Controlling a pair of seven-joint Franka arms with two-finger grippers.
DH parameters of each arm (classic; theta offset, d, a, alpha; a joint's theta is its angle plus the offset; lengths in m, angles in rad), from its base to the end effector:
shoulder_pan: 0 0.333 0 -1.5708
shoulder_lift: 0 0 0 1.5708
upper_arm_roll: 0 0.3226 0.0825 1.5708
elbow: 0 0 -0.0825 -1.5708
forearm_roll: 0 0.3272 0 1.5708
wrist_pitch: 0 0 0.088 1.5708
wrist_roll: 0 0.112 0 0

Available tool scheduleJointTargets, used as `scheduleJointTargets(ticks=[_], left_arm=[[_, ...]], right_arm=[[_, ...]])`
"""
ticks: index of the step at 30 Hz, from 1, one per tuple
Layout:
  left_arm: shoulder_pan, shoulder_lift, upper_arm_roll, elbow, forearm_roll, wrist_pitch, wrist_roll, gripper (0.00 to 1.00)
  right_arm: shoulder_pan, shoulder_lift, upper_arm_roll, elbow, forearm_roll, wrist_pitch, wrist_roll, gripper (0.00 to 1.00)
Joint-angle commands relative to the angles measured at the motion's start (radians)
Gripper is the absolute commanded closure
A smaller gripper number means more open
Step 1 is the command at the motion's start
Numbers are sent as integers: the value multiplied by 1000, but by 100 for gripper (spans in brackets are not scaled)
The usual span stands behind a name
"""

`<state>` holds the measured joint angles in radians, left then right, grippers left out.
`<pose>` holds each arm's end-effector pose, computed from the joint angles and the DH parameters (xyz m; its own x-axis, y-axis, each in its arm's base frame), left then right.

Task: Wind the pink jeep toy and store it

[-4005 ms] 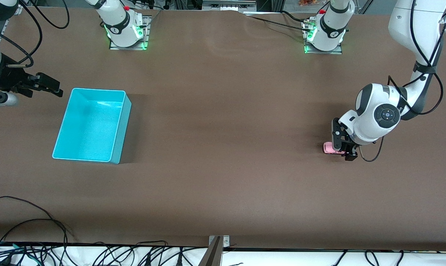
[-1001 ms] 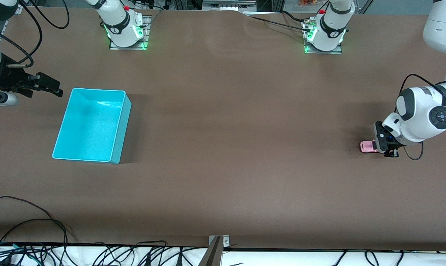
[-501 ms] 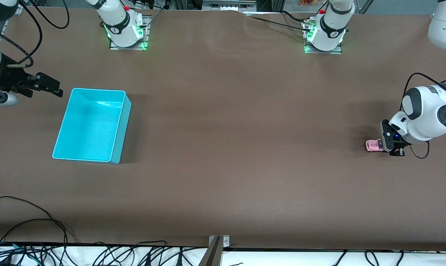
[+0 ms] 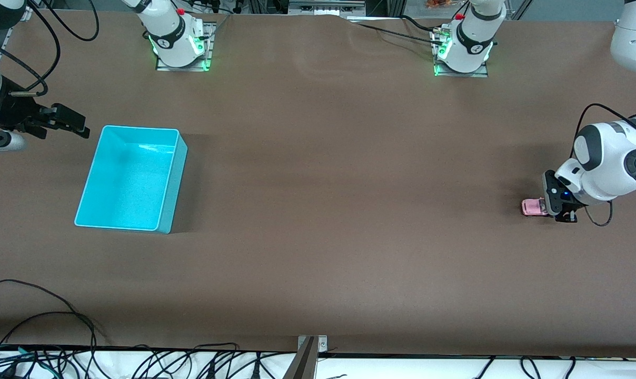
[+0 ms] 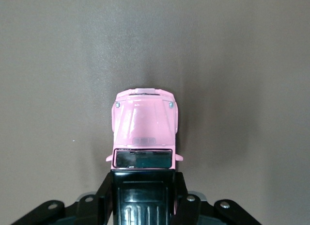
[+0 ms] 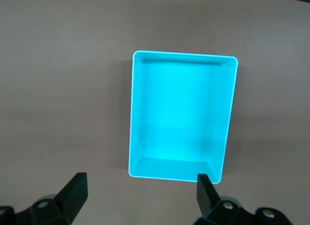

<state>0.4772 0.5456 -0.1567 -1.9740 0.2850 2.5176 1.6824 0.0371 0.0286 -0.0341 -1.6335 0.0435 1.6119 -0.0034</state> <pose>0.5529 0.1875 0.2394 0.0004 -0.9962 -0.0866 -1.0000 -0.0010 0.0069 0.5073 0.0065 0.5893 0.9987 0.0046 -0.0501 0.0024 -0.9991 -0.0425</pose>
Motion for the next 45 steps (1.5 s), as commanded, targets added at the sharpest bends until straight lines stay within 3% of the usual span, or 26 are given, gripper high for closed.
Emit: scheduleJointTargets(ticks=[1,22,23,25,45], left_arm=[[35,37,-1,1,31,-22,39,95],[34,33,-3,11,31,-22,39,84],[34,31,-3,11,31,-22,40,60],[35,30,-4,14,25,-22,46,0],[26,-44,-29,18,19,-103,39,0]], right_arm=[[-3,2,-1,20,12,-20,2,0],[-3,2,-1,20,12,-20,2,0],[-3,2,-1,20,12,-20,2,0],[-3,2,-1,20,12,-20,2,0],[-3,2,-1,20,12,-20,2,0]])
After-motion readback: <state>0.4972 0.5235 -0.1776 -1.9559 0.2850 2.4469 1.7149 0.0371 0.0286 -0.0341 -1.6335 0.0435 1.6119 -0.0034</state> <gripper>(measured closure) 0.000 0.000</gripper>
